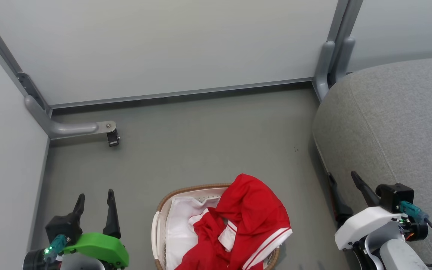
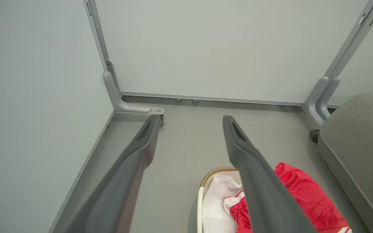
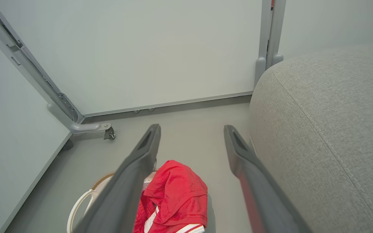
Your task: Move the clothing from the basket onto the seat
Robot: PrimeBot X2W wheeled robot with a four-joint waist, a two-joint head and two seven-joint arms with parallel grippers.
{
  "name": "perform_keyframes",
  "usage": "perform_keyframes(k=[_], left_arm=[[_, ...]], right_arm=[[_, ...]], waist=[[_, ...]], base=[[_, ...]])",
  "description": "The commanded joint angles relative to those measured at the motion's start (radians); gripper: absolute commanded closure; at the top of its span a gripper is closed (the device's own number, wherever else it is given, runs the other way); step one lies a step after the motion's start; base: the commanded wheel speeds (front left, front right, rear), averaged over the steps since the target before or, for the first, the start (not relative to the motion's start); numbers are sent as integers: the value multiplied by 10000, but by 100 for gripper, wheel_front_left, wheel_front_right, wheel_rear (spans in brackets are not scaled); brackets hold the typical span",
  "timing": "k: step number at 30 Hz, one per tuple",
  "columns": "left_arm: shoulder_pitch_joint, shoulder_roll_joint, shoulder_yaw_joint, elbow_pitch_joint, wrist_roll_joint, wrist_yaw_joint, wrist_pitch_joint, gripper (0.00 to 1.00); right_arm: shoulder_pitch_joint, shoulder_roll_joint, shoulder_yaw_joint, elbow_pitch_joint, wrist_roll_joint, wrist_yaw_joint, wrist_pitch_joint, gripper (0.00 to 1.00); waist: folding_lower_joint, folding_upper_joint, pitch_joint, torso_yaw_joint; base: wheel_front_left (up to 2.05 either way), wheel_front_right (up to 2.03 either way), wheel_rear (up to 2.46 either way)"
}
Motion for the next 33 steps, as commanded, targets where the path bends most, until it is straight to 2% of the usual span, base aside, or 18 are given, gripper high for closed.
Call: perform_keyframes(k=[1,11,19,33], left_arm=[[-20,-6,109,-129,187,2,-110,0],[51,-164,319,-138,1009,-131,-305,0],[103,-350,621,-133,1549,-464,-469,0],[19,-572,853,158,2743,-761,-716,0]], right_arm=[[-184,-30,-43,17,-283,3,-102,0],[-297,54,64,318,-1121,1,-316,0],[-325,31,163,347,-1787,1,-467,0],[-441,94,151,382,-2779,1,-735,0]], waist=[[0,0,4,5],[0,0,34,-13],[0,0,81,-21],[0,0,349,-131]], base=[[0,0,0],[0,0,0],[0,0,0],[0,0,0]])
